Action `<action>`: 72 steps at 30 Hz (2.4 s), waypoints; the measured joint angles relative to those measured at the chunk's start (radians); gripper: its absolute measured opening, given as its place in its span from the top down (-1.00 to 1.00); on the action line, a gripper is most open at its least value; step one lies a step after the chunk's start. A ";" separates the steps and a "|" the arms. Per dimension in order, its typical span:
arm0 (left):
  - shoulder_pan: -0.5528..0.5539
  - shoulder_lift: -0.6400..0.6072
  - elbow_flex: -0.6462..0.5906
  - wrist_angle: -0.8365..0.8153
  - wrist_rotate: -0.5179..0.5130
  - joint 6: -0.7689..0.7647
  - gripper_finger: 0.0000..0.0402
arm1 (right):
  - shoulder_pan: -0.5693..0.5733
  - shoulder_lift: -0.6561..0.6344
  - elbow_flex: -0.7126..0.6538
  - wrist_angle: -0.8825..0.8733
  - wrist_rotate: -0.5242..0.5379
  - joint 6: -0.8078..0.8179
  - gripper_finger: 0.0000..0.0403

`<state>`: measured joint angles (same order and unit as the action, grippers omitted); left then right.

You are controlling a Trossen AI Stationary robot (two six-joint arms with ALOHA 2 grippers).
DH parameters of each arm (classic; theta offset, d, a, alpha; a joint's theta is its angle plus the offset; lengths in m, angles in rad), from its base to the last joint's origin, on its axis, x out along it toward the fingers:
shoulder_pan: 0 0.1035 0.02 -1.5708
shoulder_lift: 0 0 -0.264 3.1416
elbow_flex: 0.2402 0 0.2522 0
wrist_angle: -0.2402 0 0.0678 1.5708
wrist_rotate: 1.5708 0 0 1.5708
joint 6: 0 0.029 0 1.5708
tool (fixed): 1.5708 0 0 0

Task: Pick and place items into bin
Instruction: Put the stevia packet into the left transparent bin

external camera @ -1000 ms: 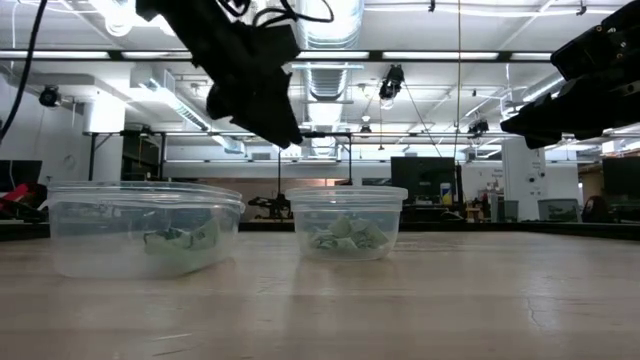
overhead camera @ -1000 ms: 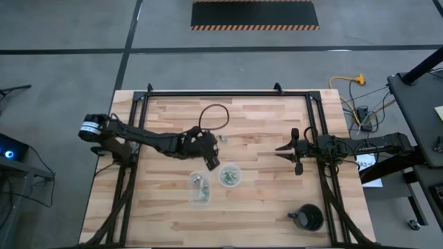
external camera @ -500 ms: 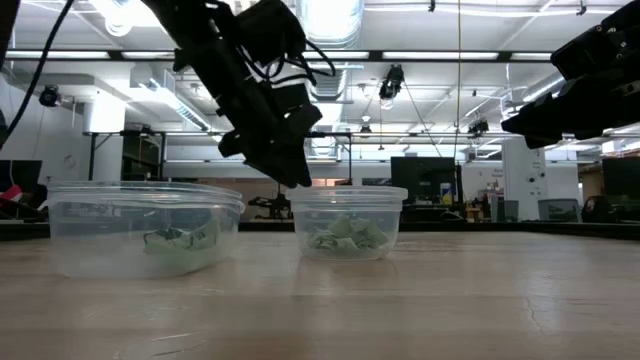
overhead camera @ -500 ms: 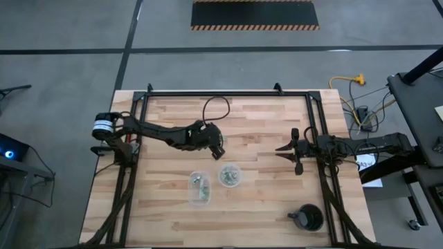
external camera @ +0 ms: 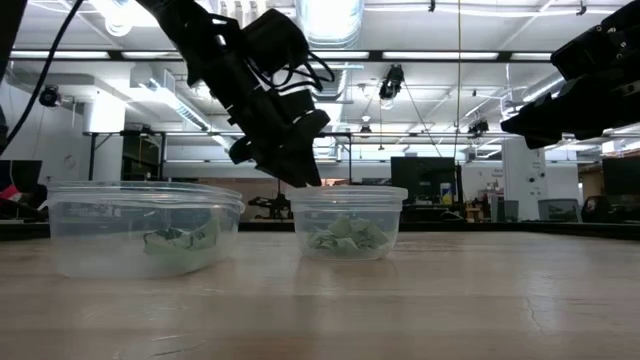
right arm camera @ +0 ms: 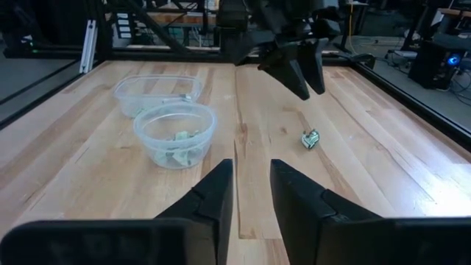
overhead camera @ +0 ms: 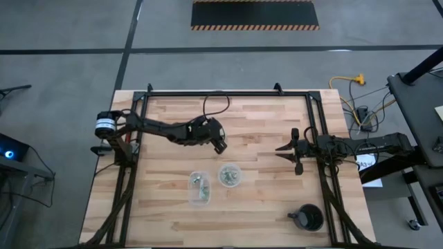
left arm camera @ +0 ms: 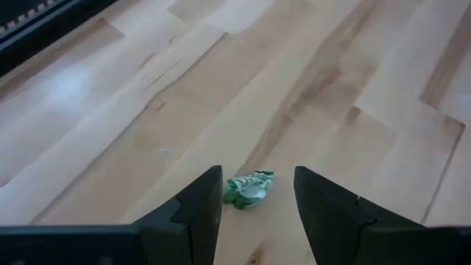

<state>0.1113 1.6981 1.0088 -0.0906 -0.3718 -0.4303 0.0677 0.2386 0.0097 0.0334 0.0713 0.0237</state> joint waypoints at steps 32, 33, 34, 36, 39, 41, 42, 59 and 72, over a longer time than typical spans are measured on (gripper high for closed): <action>0.031 0.117 0.036 0.022 0.133 0.021 0.24 | 0.000 -0.001 0.000 0.000 0.002 0.001 0.62; 0.033 0.138 0.042 0.013 0.136 0.022 0.24 | 0.000 0.000 0.000 0.000 0.002 0.000 0.63; 0.036 0.155 0.051 0.008 0.136 0.023 0.24 | 0.000 -0.001 0.000 0.000 0.003 0.000 0.64; 0.040 0.185 0.074 0.013 0.136 0.027 0.24 | 0.000 0.000 0.000 0.000 0.001 0.001 0.65; 0.045 0.197 0.090 0.013 0.136 0.027 0.24 | 0.000 0.001 0.000 0.001 0.002 0.000 0.66; 0.046 0.200 0.094 0.015 0.136 0.026 0.24 | 0.000 0.001 0.000 0.001 0.002 0.001 0.66; 0.046 0.200 0.094 0.011 0.136 0.025 0.24 | 0.000 0.000 0.000 0.001 0.002 0.000 0.65; 0.073 0.240 0.093 -0.001 0.128 0.018 0.24 | 0.000 0.000 0.000 0.001 0.002 0.000 0.61; 0.080 0.238 0.097 0.003 0.104 0.001 0.92 | 0.000 0.000 0.000 0.001 0.001 0.000 0.64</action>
<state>0.1909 1.9366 1.1061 -0.0879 -0.2676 -0.4293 0.0677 0.2382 0.0097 0.0341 0.0727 0.0235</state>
